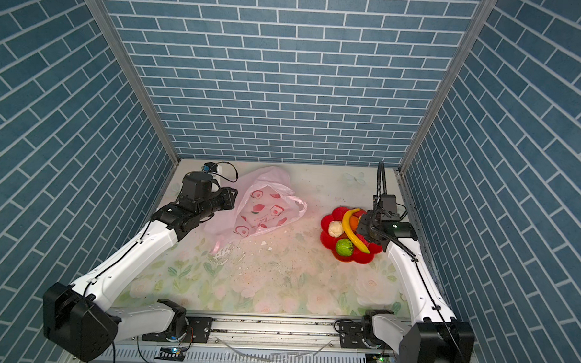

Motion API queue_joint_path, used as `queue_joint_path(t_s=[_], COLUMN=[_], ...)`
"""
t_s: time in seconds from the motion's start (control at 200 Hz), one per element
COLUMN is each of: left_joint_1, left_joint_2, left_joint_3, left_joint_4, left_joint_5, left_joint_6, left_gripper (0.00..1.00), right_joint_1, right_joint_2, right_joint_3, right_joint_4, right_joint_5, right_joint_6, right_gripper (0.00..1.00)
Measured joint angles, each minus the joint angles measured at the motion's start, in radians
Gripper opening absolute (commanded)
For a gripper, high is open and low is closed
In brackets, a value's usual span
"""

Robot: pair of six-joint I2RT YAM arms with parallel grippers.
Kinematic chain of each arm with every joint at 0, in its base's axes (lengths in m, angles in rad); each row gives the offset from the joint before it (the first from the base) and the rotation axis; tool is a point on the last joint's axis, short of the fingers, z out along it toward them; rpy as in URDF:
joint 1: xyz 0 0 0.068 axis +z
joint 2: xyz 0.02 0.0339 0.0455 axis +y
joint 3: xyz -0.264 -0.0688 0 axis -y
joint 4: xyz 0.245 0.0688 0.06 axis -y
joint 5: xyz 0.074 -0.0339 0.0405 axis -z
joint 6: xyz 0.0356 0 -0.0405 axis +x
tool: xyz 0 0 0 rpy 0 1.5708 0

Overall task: Take the fake fruits out of the plastic bag
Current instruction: 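Place the yellow lumpy fruit on the red plate and open the right gripper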

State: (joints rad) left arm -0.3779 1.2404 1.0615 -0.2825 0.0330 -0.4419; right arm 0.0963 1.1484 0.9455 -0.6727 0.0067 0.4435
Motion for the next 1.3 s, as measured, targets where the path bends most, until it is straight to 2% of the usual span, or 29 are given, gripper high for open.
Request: queue_joint_path(t_s=[0.1,0.27,0.455,0.59,0.7,1.13,1.24,1.3], left_joint_1=[0.000,0.000,0.000,0.000,0.000,0.016,0.040,0.053], left_joint_2=[0.002,0.000,-0.008,-0.008,-0.008,-0.082,-0.123,-0.143], left_joint_3=[0.007,0.023,0.023,0.023,0.023,0.015,-0.014,-0.038], left_joint_4=[-0.004,-0.011,-0.034,-0.043,-0.045,-0.079,-0.085,-0.088], left_joint_5=[0.007,0.009,0.005,0.005,0.005,-0.036,-0.048,-0.060], left_joint_6=[0.007,0.014,0.026,0.031,0.033,0.058,0.062,0.061], left_gripper=[0.49,0.51,0.51,0.51,0.53,0.60,0.66,0.73], right_joint_1=[-0.023,-0.040,-0.056,-0.064,-0.067,-0.082,-0.084,-0.084], right_joint_2=[0.024,0.074,0.080,0.087,0.090,0.087,0.067,0.039], right_joint_3=[-0.032,-0.055,-0.083,-0.091,-0.091,-0.091,-0.091,-0.090], right_joint_4=[0.012,0.039,0.068,0.081,0.083,0.060,0.038,0.017], right_joint_5=[-0.002,-0.003,0.000,0.002,0.006,0.044,0.051,0.051], right_joint_6=[0.000,0.000,0.000,-0.003,-0.005,-0.007,-0.007,-0.007], right_gripper=[0.20,0.22,0.43,0.62,0.72,0.80,0.82,0.86])
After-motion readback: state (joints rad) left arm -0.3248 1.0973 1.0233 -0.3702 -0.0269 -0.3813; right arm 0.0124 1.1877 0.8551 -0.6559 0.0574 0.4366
